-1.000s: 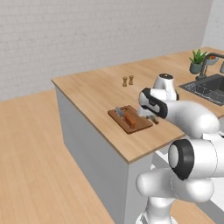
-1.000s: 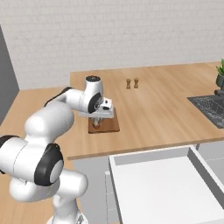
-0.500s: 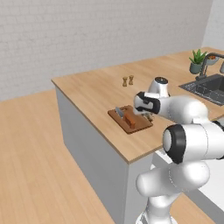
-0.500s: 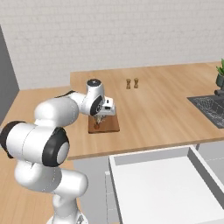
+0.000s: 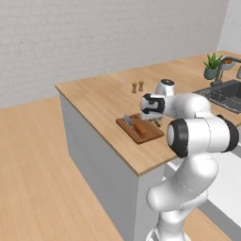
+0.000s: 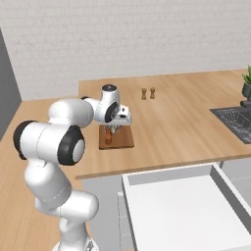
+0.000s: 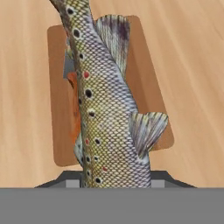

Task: Pick up the knife from the drawer and place it on the cutting board. Then place the meat from the plate to the cutting board.

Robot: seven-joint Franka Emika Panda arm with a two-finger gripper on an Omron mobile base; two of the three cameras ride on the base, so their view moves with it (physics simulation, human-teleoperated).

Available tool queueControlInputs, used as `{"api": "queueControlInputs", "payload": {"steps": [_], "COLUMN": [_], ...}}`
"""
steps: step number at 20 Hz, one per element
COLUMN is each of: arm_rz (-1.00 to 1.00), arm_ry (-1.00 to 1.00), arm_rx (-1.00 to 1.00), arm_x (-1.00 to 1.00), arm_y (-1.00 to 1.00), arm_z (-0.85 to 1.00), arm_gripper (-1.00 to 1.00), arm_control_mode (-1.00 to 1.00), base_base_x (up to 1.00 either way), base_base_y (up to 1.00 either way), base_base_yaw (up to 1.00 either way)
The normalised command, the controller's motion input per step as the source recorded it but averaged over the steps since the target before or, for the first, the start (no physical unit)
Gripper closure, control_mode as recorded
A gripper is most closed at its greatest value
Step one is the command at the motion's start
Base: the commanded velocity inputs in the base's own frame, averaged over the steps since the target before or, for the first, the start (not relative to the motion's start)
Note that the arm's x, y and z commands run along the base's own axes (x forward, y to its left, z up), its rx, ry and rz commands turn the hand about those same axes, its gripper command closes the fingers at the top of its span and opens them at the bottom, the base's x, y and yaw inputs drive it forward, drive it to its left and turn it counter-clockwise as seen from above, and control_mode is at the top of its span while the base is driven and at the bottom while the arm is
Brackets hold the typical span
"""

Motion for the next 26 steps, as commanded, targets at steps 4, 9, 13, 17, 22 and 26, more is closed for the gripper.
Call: {"api": "queueControlInputs", "payload": {"steps": [4,9,13,17,22,26], "arm_rz": [0.0,0.0,0.04,0.09,0.08,0.06], "arm_ry": [0.09,0.03,0.0,0.0,0.0,0.0], "arm_rx": [0.0,0.0,0.0,0.0,0.0,0.0], "arm_x": [0.17,0.21,0.26,0.39,0.54,0.27], "arm_y": [0.0,0.0,0.02,0.0,0.0,0.0], "arm_z": [-0.51,-0.63,-0.47,-0.28,0.0,0.0], "arm_gripper": [1.0,1.0,1.0,1.0,1.0,1.0], "arm_control_mode": [-1.0,-1.0,-1.0,-1.0,-1.0,-1.0], "base_base_x": [0.0,0.0,0.0,0.0,0.0,0.0], "base_base_y": [0.0,0.0,0.0,0.0,0.0,0.0], "base_base_yaw": [0.0,0.0,0.0,0.0,0.0,0.0]}}
